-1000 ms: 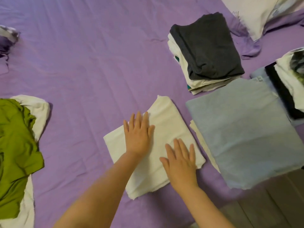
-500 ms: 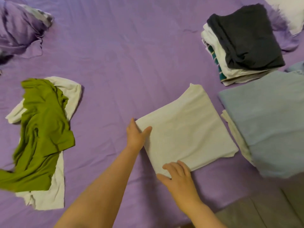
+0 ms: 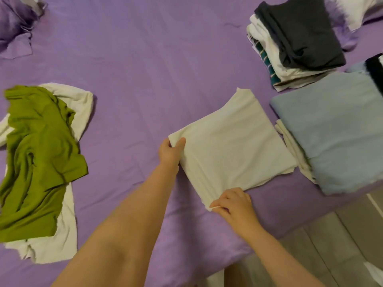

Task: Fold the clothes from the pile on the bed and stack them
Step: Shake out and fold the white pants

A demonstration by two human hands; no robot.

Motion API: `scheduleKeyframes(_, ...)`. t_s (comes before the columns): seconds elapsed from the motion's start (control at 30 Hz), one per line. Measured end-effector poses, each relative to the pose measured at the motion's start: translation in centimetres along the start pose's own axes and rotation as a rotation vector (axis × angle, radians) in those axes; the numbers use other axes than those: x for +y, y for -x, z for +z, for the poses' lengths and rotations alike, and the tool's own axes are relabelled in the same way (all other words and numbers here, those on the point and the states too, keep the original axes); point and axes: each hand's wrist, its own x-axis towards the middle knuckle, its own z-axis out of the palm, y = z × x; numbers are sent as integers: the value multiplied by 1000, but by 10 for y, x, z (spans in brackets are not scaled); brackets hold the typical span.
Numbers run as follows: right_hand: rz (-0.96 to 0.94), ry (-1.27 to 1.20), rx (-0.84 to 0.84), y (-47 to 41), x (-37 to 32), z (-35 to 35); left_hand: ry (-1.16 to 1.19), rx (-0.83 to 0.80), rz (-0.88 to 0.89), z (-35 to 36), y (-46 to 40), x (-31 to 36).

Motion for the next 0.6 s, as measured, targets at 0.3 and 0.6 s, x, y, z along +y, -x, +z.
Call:
scheduleKeyframes(0.3,314,-234,269,-42,12,-29,49,-254,-288,-2,80,-76)
scheduleKeyframes(0.6,424,263,462,-94,71,-81,128,-275,-275,-4,62,-78)
